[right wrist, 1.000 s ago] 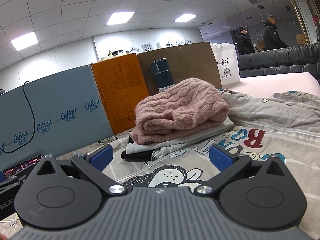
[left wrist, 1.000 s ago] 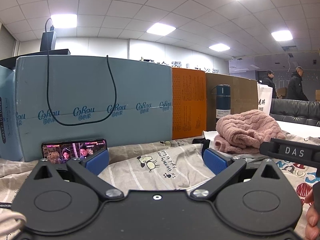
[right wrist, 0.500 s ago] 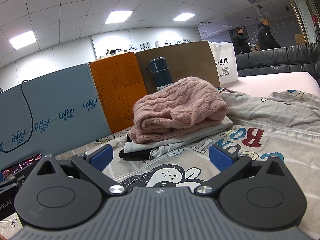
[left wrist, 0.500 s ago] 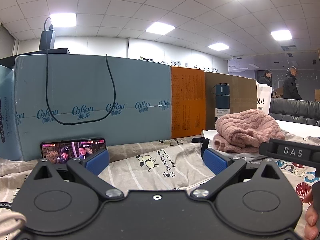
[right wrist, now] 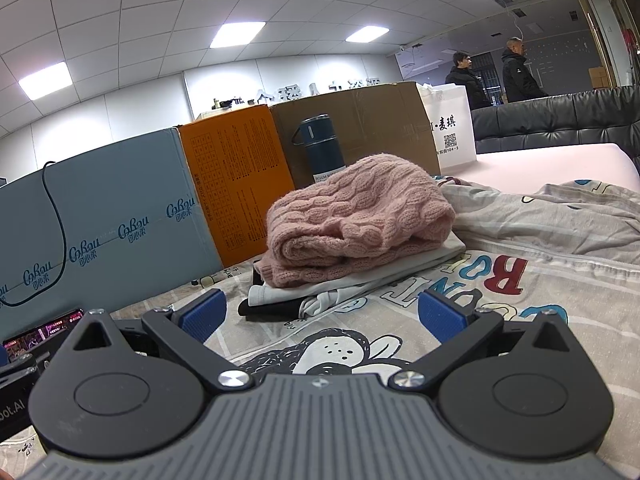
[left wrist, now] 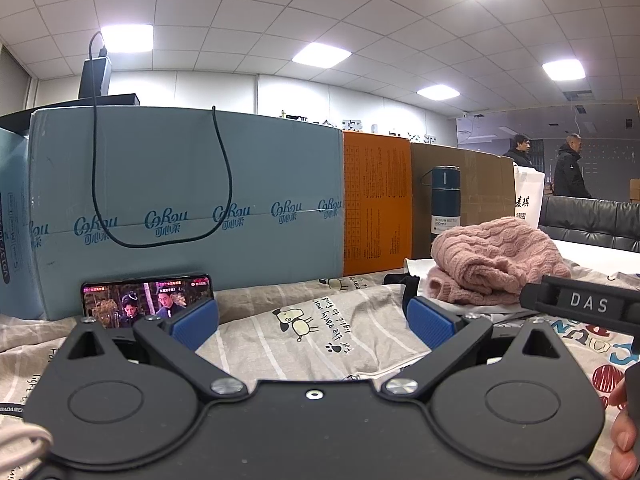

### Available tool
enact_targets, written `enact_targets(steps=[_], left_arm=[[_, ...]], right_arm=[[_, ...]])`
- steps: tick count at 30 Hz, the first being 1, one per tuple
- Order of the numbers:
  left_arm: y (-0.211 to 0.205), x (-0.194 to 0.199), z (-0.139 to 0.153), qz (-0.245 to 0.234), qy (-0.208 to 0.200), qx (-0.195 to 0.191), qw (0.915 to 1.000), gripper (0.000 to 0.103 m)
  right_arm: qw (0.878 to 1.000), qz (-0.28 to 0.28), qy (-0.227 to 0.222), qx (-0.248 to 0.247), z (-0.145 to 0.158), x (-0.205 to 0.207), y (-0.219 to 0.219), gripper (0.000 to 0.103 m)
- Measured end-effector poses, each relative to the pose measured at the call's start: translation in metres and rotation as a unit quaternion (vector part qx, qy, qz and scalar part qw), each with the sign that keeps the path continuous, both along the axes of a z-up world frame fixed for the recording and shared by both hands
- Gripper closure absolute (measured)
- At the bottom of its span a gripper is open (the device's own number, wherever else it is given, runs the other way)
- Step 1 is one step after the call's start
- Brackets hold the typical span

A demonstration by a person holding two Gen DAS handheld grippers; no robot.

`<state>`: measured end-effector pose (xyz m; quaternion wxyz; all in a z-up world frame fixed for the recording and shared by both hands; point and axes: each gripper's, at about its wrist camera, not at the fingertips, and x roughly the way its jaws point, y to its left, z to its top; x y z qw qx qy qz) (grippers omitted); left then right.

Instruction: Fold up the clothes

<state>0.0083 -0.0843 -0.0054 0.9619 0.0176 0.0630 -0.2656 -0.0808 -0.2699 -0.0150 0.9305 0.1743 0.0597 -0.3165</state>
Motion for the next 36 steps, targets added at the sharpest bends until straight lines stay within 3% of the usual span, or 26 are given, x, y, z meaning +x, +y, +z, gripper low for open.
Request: enact_targets(steps=[36], left_arm=[[0.0004, 0.0057, -0.0028, 0.007, 0.025, -0.001, 0.9997, 0.0]], right_arm=[[1.0, 0.001, 0.006, 0.004, -0.0012, 0.0025, -0.001, 0.0]])
